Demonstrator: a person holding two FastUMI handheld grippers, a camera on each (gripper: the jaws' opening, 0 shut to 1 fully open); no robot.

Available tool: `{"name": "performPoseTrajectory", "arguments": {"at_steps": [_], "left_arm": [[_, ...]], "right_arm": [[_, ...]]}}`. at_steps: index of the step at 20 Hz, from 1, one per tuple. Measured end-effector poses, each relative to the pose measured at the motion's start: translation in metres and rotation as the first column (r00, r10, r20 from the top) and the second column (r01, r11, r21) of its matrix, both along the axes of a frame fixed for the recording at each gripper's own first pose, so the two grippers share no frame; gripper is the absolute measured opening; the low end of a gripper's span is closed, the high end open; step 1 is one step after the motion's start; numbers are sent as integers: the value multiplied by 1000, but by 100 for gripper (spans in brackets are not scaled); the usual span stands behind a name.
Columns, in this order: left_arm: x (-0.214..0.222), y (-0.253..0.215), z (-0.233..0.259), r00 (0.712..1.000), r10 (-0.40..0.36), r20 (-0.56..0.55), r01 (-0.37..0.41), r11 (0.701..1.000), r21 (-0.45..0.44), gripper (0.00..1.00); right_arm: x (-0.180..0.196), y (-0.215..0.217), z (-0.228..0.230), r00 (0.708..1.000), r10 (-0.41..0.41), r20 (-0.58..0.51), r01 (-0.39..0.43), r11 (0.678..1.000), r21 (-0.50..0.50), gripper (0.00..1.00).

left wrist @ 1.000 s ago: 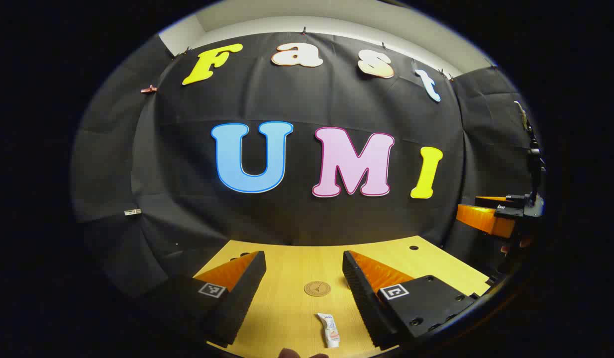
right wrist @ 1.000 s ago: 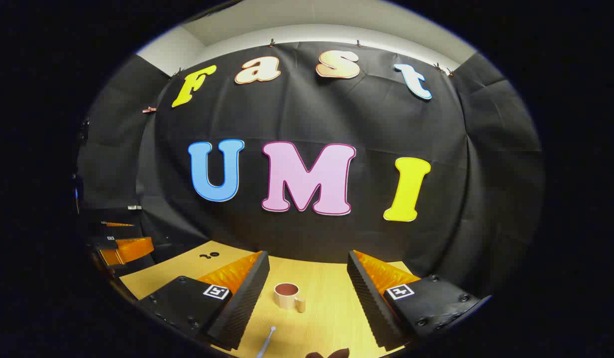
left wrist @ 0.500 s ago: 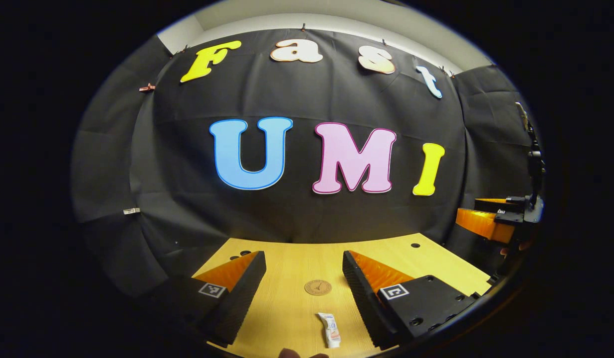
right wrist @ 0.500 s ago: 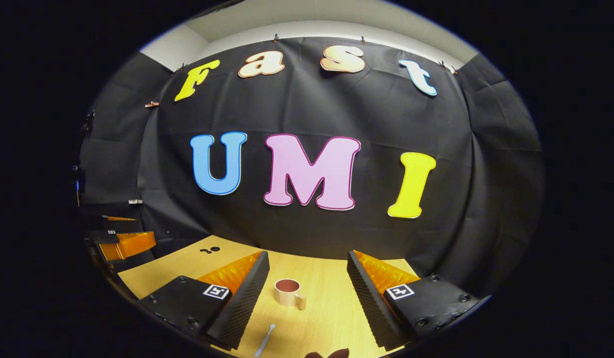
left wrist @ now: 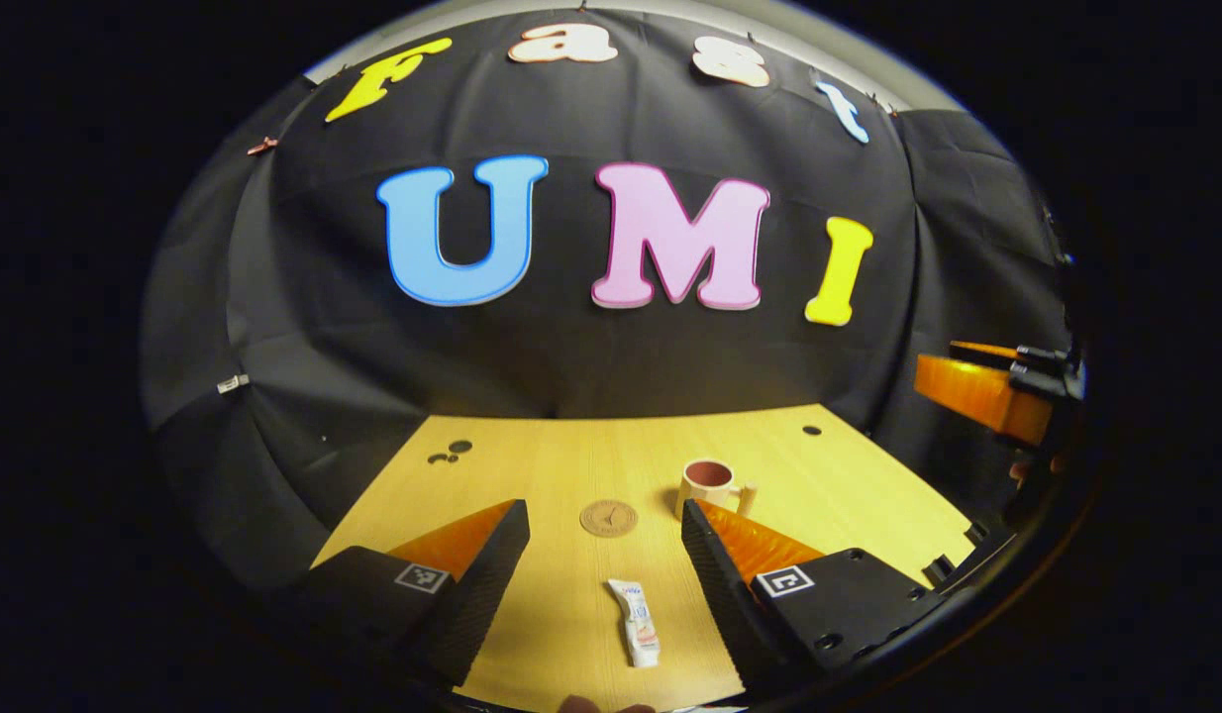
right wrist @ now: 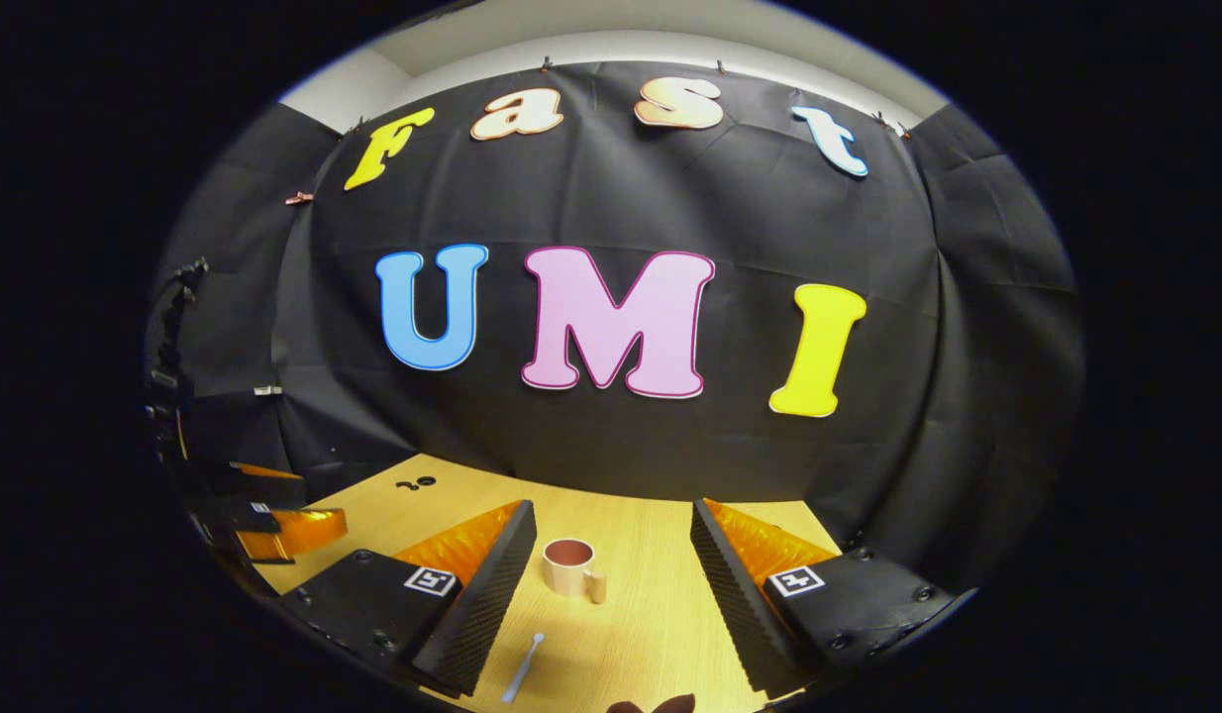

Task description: Put the toothbrush and toothpaste on the desktop into the cup, then pick up the cup and place it on the coaster on the desktop.

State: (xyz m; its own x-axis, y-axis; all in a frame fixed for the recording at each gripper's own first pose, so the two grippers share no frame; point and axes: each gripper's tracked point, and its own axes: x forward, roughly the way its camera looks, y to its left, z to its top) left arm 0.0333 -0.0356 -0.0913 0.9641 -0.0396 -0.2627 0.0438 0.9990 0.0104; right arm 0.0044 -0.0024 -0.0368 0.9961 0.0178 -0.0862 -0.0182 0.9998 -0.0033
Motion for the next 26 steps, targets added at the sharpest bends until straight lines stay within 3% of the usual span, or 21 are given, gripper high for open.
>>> {"name": "performPoseTrajectory", "arguments": {"at_steps": [3, 8, 14, 16, 19, 24, 26], "left_arm": [[15, -13, -57, 992, -6, -123, 7, 1000, 10, 96], [39, -29, -130, 949, 21, -315, -39, 998, -51, 94], [56, -32, -198, 885, 40, -464, -44, 999, 4, 89], [54, -31, -227, 842, 50, -538, -42, 999, 27, 89], [51, -33, -244, 811, 55, -582, -59, 998, 11, 87], [54, -35, -257, 790, 63, -610, -56, 998, 30, 82], [56, -35, -258, 795, 61, -603, -53, 998, 30, 78]], "right_arm": [[1, -7, -16, 999, 1, -42, 0, 1000, 13, 97], [7, -28, -41, 995, -6, -98, 4, 1000, -16, 97], [11, -44, -55, 990, -31, -138, 30, 1000, -10, 98], [8, -46, -64, 986, -35, -164, 33, 999, -11, 97], [6, -47, -68, 983, -44, -176, 44, 999, -7, 97], [2, -50, -78, 977, -50, -205, 48, 999, -14, 98], [2, -47, -84, 973, -45, -226, 47, 999, 3, 97]]}}
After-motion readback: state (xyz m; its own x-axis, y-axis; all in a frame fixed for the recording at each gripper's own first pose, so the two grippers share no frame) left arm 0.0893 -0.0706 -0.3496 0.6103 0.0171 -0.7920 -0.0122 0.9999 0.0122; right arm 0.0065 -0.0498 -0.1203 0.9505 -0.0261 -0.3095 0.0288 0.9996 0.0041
